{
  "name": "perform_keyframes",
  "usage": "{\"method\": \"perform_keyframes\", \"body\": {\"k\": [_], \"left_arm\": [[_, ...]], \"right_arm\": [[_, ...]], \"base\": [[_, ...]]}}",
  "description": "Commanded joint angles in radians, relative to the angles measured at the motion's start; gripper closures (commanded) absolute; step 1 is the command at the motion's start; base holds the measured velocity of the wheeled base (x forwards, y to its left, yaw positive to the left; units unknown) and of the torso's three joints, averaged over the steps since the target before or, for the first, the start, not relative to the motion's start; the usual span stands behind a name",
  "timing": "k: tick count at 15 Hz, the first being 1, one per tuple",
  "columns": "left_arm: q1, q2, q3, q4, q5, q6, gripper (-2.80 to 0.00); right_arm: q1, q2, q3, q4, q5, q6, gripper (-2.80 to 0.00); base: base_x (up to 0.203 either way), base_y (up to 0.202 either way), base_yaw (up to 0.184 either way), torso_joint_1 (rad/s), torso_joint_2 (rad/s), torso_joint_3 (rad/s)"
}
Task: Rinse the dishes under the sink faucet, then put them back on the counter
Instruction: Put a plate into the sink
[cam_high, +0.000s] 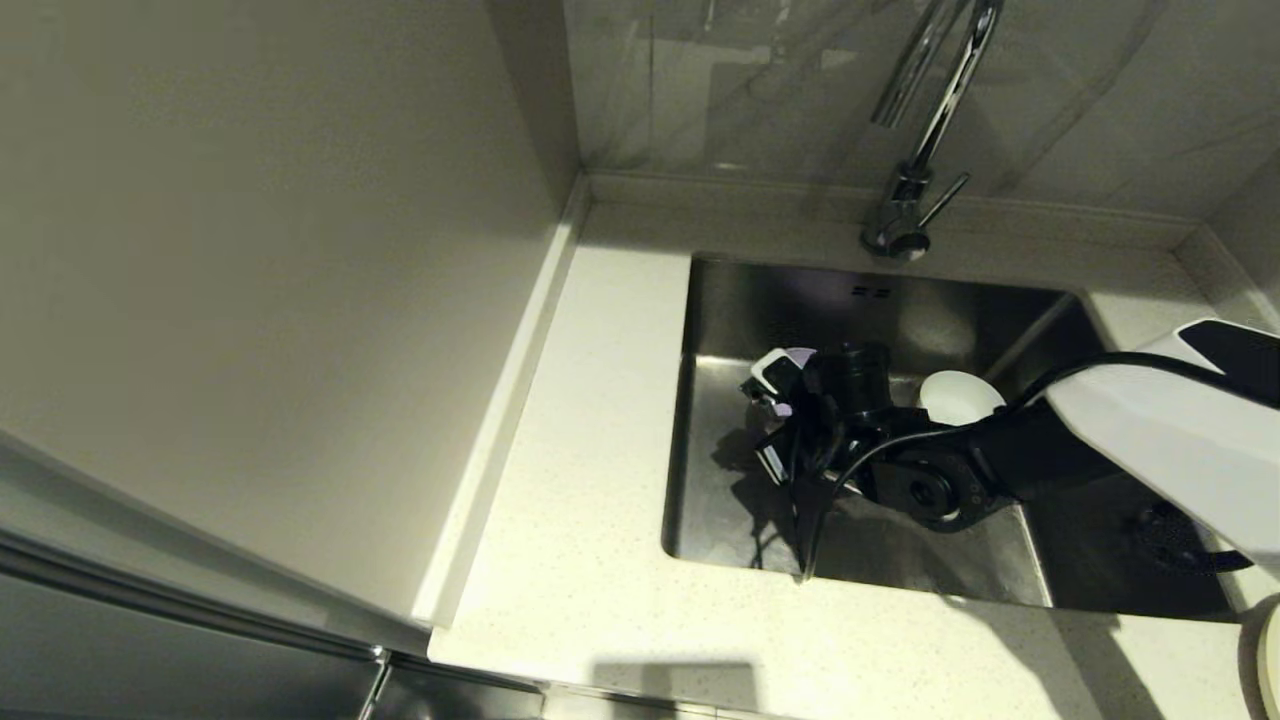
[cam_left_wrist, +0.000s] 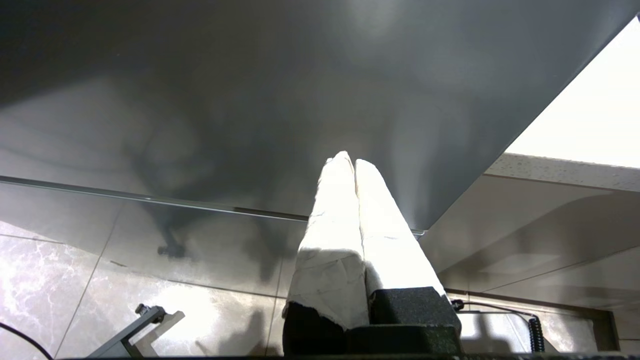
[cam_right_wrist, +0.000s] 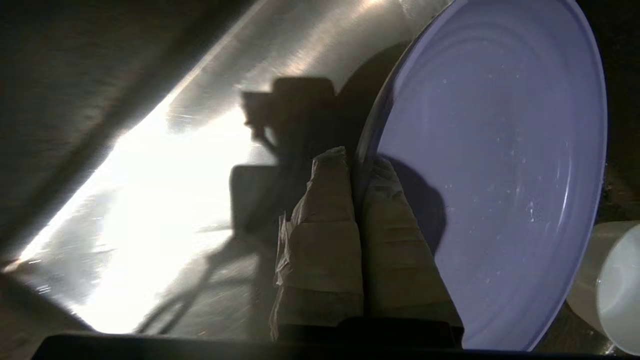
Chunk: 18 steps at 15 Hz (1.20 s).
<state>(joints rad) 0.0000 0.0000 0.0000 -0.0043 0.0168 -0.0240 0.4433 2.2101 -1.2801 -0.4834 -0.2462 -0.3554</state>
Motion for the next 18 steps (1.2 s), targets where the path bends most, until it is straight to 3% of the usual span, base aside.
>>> {"method": "perform_keyframes", "body": {"k": [1, 2, 3, 9, 13, 18], "left_arm": [[0.0, -0.002, 0.0, 0.0, 0.0, -0.001, 0.0], [0.0, -0.002, 0.0, 0.0, 0.0, -0.001, 0.0], [0.0, -0.002, 0.0, 0.0, 0.0, -0.001, 0.0], [0.0, -0.002, 0.0, 0.0, 0.0, -0.001, 0.0], [0.0, -0.002, 0.0, 0.0, 0.0, -0.001, 0.0], [0.0, -0.002, 0.0, 0.0, 0.0, -0.001, 0.0]], "right_arm": [[-0.023, 0.064, -0.037, -0.015, -0.005, -0.02, 0.0], [-0.032, 0.075, -0.054, -0.017, -0.005, -0.03, 0.0], [-0.039, 0.084, -0.069, -0.017, -0.005, -0.039, -2.8], [-0.04, 0.075, -0.094, -0.018, -0.004, -0.04, -2.8], [-0.042, -0.097, -0.049, 0.015, -0.001, -0.039, -2.8], [-0.062, -0.354, 0.012, 0.274, 0.011, -0.024, -2.8]], "base": [[0.0, 0.0, 0.0, 0.0, 0.0, 0.0], [0.0, 0.0, 0.0, 0.0, 0.0, 0.0], [0.0, 0.0, 0.0, 0.0, 0.0, 0.0], [0.0, 0.0, 0.0, 0.0, 0.0, 0.0], [0.0, 0.0, 0.0, 0.0, 0.0, 0.0], [0.0, 0.0, 0.0, 0.0, 0.0, 0.0]]}}
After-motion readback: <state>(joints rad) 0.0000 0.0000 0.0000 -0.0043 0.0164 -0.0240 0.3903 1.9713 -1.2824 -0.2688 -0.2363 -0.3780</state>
